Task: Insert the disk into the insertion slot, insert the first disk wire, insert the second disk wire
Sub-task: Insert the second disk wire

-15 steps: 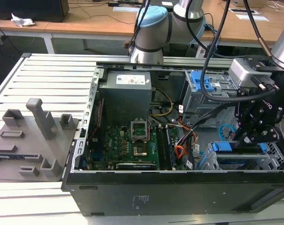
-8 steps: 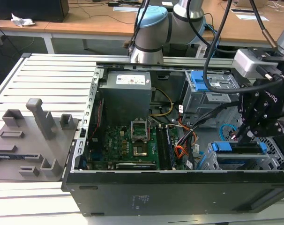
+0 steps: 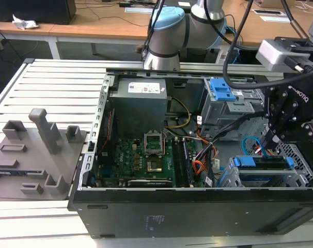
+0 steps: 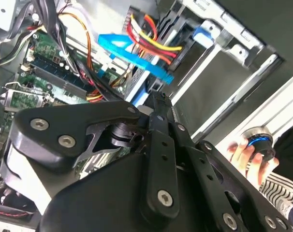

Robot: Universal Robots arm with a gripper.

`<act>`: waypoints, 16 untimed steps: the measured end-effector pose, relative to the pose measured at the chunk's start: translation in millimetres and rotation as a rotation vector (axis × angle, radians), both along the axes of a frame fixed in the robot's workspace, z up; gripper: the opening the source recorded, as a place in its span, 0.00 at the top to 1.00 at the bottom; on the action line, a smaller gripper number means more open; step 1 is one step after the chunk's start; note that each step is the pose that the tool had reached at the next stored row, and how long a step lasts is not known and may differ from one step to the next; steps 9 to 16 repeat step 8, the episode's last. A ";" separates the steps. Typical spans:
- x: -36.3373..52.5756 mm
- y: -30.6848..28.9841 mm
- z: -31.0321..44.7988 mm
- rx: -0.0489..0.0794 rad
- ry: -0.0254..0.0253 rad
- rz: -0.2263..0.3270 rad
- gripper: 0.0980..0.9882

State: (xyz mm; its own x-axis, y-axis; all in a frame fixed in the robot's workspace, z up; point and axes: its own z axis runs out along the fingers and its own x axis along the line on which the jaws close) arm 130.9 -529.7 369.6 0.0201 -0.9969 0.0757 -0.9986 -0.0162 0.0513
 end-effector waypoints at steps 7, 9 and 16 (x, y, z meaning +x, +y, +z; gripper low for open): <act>-2.9 0.0 0.1 0.000 -0.0001 0.000 0.99; -3.0 0.0 0.1 0.000 -0.0002 0.000 0.99; -3.0 0.0 0.1 0.000 -0.0002 0.000 0.99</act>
